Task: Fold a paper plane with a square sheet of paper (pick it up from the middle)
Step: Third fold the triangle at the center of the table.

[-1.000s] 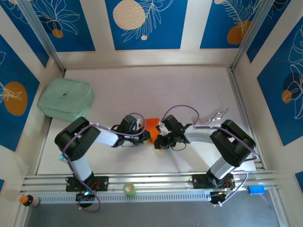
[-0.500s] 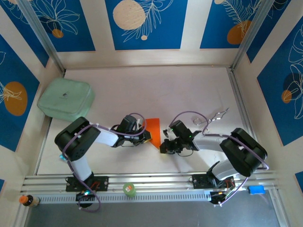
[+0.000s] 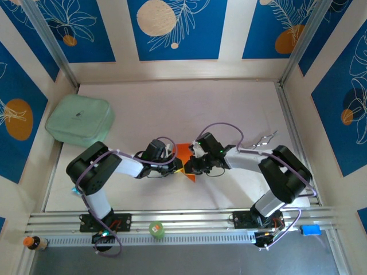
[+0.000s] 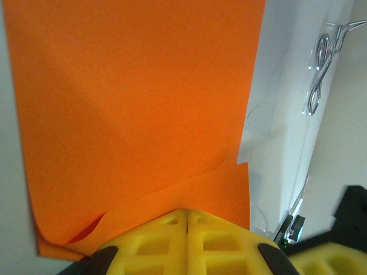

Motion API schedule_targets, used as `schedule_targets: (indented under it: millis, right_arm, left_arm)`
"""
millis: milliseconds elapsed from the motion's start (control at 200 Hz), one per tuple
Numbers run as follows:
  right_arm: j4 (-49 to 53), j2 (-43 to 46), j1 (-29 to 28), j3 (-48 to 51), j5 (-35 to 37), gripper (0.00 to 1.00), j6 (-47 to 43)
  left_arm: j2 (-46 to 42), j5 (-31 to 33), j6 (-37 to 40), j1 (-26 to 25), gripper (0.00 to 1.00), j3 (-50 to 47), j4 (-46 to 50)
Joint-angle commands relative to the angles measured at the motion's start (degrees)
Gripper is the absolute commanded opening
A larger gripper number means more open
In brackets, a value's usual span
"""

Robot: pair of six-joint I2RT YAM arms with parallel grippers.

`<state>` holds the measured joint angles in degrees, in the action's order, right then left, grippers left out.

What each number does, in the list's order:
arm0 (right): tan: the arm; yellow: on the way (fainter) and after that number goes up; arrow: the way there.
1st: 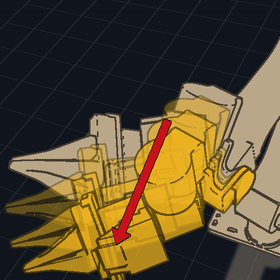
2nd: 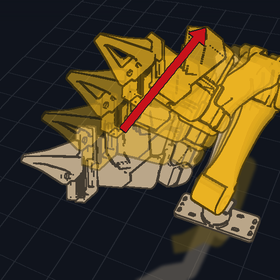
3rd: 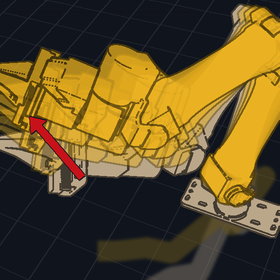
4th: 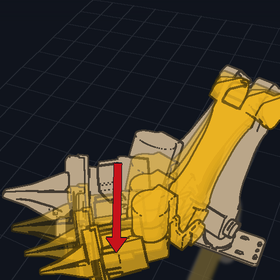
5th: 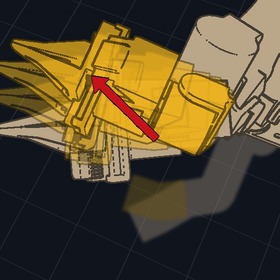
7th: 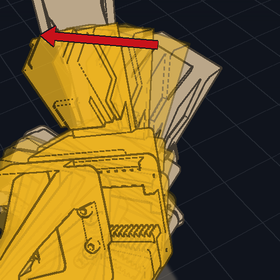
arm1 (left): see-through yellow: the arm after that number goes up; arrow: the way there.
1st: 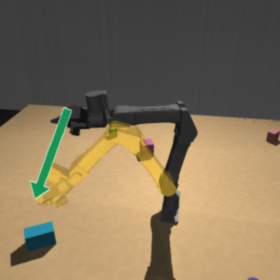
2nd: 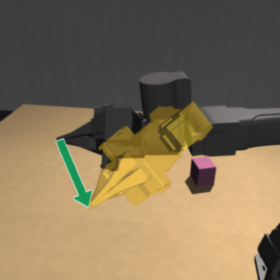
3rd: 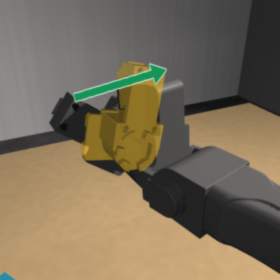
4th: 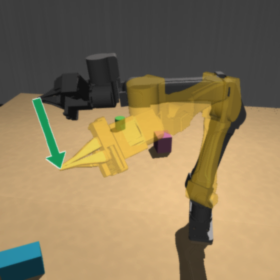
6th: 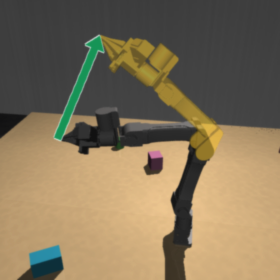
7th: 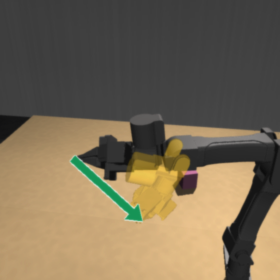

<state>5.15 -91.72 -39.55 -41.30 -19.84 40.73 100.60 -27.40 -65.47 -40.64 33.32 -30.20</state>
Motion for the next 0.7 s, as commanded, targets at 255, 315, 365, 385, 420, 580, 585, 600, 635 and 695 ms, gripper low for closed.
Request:
schedule_targets:
  millis: [255,315,365,385,420,580,585,600,635,695]
  right_arm:
    - [1.1,-2.7,1.0,8.0,0.1,0.05,3.6]
    - [-1.3,-2.4,1.1,9.9,-0.7,0.05,5.1]
    - [-2.1,-2.2,1.1,10.4,-0.9,0.05,5.5]
    - [-2.1,-2.1,1.0,10.4,-0.8,0.05,5.5]
    - [-1.8,-1.9,1.1,10.0,-0.5,0.05,5.3]
    - [-0.5,-1.9,1.1,8.5,0.4,0.03,5.6]
    - [-0.5,-1.9,1.1,8.5,0.5,0.03,5.6]
    - [-0.4,-2.0,1.1,8.4,0.5,0.03,5.7]
    - [-0.4,-2.3,1.1,8.3,0.5,0.02,6.0]
    - [-0.5,-2.7,1.1,8.0,0.5,0.01,6.2]
  left_arm:
    - [1.9,1.7,3.1,-0.2,0.0,1.2,7.5]
    - [1.7,1.8,3.3,-0.2,0.0,1.5,7.9]
    - [1.6,1.8,3.7,-0.2,0.0,1.9,8.6]
    - [1.5,1.8,3.9,-0.2,0.0,2.0,8.9]
    - [1.4,1.8,4.0,-0.2,0.0,2.1,9.2]
    - [-1.5,0.4,4.9,-0.3,0.0,2.8,7.9]
    - [-1.6,0.4,5.1,-0.3,0.0,2.9,8.1]
    - [-2.1,0.5,5.4,-0.4,0.0,3.3,8.8]
    - [-3.1,1.0,6.4,-0.4,0.01,4.0,10.6]
    - [-4.4,1.5,7.7,-0.5,0.01,5.1,13.5]
